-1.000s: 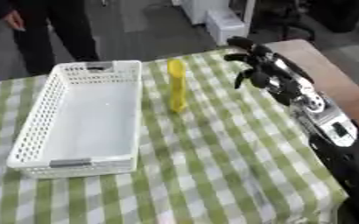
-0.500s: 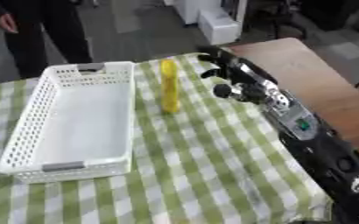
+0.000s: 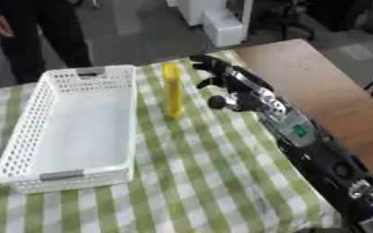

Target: Pick up objects on the table and place them in the box.

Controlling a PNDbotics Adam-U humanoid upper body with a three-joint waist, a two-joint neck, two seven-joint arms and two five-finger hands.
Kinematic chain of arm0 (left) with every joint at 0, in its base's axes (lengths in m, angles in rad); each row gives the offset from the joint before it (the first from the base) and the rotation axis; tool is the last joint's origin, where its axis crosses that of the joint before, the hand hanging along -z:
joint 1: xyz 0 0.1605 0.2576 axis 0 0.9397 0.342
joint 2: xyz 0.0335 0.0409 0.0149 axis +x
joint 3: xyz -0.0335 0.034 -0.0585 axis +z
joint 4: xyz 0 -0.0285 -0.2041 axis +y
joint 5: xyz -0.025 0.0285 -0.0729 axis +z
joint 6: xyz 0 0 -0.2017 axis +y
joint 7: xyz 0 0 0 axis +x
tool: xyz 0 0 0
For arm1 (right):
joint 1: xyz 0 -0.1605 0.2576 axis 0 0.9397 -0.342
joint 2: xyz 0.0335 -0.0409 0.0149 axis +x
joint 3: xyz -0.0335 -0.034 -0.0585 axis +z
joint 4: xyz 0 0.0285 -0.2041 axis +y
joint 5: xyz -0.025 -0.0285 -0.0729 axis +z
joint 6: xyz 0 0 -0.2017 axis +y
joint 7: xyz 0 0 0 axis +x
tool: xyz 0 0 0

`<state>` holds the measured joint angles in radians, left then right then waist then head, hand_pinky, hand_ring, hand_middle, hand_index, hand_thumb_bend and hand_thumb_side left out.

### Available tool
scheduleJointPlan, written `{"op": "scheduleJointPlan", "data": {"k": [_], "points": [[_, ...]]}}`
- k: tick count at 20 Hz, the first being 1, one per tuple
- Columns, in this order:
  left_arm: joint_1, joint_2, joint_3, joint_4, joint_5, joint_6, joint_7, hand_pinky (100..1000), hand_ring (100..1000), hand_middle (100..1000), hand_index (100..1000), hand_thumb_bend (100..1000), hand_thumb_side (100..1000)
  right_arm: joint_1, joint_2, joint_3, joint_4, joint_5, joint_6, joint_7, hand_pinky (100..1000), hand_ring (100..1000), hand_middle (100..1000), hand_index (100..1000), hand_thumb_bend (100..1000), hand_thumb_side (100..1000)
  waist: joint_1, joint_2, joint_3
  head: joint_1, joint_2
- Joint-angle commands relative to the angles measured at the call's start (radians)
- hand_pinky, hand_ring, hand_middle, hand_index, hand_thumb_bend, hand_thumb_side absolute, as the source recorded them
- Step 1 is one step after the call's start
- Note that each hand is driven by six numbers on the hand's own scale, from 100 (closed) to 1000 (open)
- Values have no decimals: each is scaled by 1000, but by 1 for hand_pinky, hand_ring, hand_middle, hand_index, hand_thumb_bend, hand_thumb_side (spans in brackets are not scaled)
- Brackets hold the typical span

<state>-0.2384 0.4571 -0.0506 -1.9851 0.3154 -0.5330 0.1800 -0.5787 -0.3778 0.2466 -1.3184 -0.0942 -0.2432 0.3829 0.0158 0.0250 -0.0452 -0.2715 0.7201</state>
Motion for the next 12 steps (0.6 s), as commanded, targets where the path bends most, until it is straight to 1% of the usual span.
{"op": "scheduleJointPlan", "data": {"k": [1, 12], "points": [[-9, 10, 1, -15, 4, -2, -3, 656, 608, 850, 891, 380, 769, -32, -3, -3, 1, 7, -6, 0, 771, 1000, 1000, 1000, 1000, 632, 0, -13, 1, -9, -6], [-5, 10, -1, -15, 3, 0, -7, 655, 607, 850, 891, 380, 769, -68, 8, -7, 45, 20, -14, -9, 768, 1000, 1000, 1000, 1000, 632, 1, -15, -1, -19, -12]]}}
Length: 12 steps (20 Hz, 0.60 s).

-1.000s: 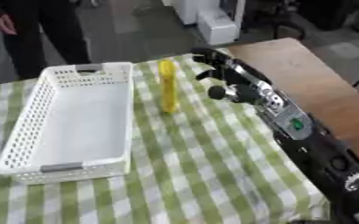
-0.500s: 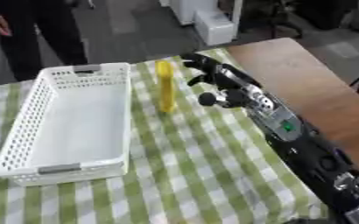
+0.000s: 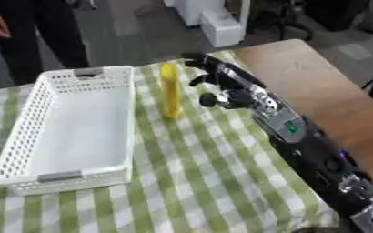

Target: Pick up objects on the table and place them in the box.

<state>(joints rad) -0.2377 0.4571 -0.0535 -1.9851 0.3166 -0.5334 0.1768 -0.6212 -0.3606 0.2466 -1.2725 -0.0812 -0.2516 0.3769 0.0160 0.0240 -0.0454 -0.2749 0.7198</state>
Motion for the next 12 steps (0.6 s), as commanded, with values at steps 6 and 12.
{"op": "scheduleJointPlan", "data": {"k": [6, 12], "points": [[-6, 9, 1, -15, 3, 0, -6, 655, 607, 850, 891, 380, 769, -50, -2, -11, 49, 25, -20, -6, 758, 1000, 1000, 1000, 1000, 637, 2, -13, 0, -25, -18], [-10, 7, 1, -15, 4, 0, -7, 655, 607, 850, 891, 380, 769, -67, -3, -16, 91, 35, -51, -5, 752, 1000, 1000, 1000, 1000, 644, 3, -9, 1, -43, -31]]}}
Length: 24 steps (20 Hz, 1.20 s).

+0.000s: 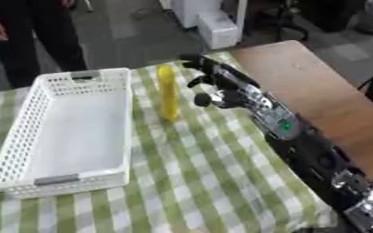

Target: Pick up objects on the table and place them in the box.

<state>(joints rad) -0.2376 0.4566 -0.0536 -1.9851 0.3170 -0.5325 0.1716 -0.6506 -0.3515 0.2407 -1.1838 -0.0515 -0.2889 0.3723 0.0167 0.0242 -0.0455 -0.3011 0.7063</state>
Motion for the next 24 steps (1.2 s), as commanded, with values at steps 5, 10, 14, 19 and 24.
{"op": "scheduleJointPlan", "data": {"k": [5, 10, 14, 19, 24], "points": [[-13, 7, 1, -15, 5, -2, -2, 655, 606, 850, 891, 380, 769, -54, -17, -9, 26, 15, -40, -3, 735, 1000, 1000, 1000, 1000, 653, 4, -6, 2, -24, -27], [-17, 5, 0, -15, 6, -2, -3, 655, 606, 850, 891, 380, 769, -68, -12, -10, 55, 28, -58, -13, 724, 1000, 1000, 1000, 1000, 655, 5, -2, 4, -32, -32], [-20, 4, 0, -15, 7, -2, -4, 655, 607, 850, 891, 380, 769, -71, -17, -10, 67, 55, -110, -24, 716, 1000, 1000, 1000, 1000, 653, 4, 0, 5, -32, -36], [-23, 3, 0, -15, 8, -2, -5, 655, 607, 851, 891, 380, 769, -76, -9, -7, 98, 56, -160, -19, 699, 1000, 1000, 1000, 1000, 657, 5, 2, 6, -34, -40], [-29, 1, 0, -15, 9, -4, -6, 655, 607, 851, 891, 380, 769, -94, 2, -13, 154, 25, -177, 7, 682, 1000, 1000, 1000, 1000, 667, 8, 9, 8, -36, -50]]}}
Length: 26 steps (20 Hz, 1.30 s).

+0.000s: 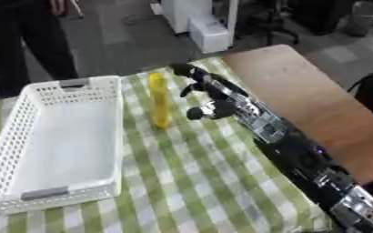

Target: Pick up objects on the table and place them in the box.

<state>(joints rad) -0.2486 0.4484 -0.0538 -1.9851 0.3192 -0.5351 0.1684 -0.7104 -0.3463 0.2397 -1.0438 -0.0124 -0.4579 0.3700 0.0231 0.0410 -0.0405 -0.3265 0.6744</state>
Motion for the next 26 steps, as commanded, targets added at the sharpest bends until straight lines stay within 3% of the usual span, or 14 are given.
{"op": "scheduleJointPlan", "data": {"k": [1, 9, 18, 26], "points": [[-20, 8, 0, -15, 7, -1, -3, 655, 607, 851, 891, 381, 769, -42, -2, -14, 28, -19, -11, 14, 679, 1000, 1000, 1000, 1000, 669, 2, -5, 4, -11, -20], [-37, -1, -2, -15, 12, 1, -6, 655, 607, 851, 891, 380, 769, -104, 1, -38, 158, -41, -47, 48, 666, 1000, 1000, 1000, 1000, 692, 5, 10, 16, -29, -36], [-44, -5, -3, -15, 14, 1, -9, 655, 606, 852, 891, 380, 769, -125, -5, -40, 180, -19, -80, 51, 691, 1000, 1000, 1000, 1000, 697, 7, 17, 21, -48, -48], [-36, -19, -2, -15, 11, 7, -15, 649, 601, 853, 893, 381, 770, -137, -8, -43, 185, -7, -82, 43, 688, 1000, 1000, 1000, 1000, 701, 13, 32, 35, -68, -82]]}}
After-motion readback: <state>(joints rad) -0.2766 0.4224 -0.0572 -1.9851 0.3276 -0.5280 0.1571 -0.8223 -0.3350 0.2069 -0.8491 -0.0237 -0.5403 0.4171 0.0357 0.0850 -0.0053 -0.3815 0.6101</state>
